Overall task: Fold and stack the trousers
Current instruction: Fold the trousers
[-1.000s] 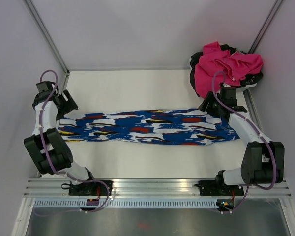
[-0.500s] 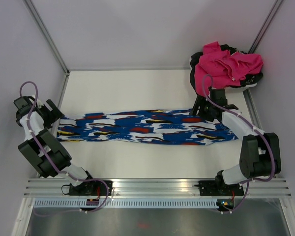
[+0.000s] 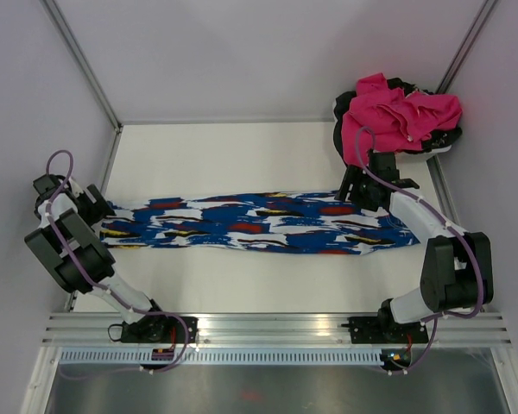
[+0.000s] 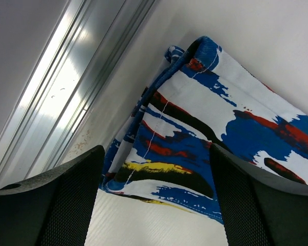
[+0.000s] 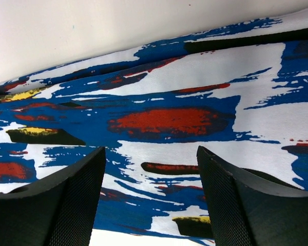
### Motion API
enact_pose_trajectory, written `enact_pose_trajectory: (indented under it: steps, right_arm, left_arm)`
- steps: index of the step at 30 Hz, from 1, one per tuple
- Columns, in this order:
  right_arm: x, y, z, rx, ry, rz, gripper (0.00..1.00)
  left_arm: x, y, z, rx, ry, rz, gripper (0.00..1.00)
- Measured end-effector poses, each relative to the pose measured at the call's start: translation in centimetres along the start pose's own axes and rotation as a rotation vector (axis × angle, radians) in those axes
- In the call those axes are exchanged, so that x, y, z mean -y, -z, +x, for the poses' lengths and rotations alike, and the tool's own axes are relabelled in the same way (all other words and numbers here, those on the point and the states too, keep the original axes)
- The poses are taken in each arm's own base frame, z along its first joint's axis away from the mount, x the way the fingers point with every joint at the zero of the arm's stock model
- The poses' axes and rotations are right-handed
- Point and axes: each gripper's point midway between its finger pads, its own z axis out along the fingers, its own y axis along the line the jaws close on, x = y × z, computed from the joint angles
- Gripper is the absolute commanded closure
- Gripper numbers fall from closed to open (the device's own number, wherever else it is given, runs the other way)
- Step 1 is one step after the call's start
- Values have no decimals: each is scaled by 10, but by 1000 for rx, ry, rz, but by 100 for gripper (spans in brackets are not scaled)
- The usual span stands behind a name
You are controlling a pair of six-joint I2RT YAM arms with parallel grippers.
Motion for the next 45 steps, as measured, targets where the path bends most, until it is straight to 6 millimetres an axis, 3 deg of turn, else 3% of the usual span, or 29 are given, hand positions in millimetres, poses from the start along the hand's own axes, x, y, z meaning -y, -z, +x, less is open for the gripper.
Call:
enact_pose_trajectory:
  steps: [8, 19, 22, 23, 25, 26, 27, 33, 39, 42, 45]
  right_arm:
    - [-1, 3, -4, 7, 4, 20, 21]
    - [3, 18, -11, 50, 6, 49, 20]
    - [5, 21, -10, 58, 6, 58, 20]
    - [6, 22, -10, 60, 6, 58, 20]
    - [7, 23, -8, 61, 7, 61, 19]
    - [7, 24, -8, 61, 8, 63, 19]
    - [8, 24, -7, 62, 9, 68, 19]
    - [12, 27, -8, 68, 11, 86, 17]
    - [7, 42, -12, 105, 31, 59, 17]
    - [3, 46, -12, 111, 40, 36, 17]
    - [1, 46, -9, 104, 46, 19, 16]
  left_arm:
    - [-4, -18, 4, -47, 10, 1, 15]
    - [-2, -34, 11, -118, -9, -31, 31]
    - [0, -37, 9, -127, -25, -48, 44]
    - [0, -38, 9, -129, -30, -55, 57]
    - [-1, -39, 9, -131, -34, -62, 70]
    - [-1, -39, 9, -132, -34, -62, 88]
    - [-1, -40, 10, -136, -30, -61, 96]
    - [2, -39, 11, -142, -48, -72, 98]
    - [14, -14, 1, -76, -67, -51, 98]
    - [31, 11, -12, 3, -97, -18, 98]
    - [62, 44, -23, 97, -170, 12, 98]
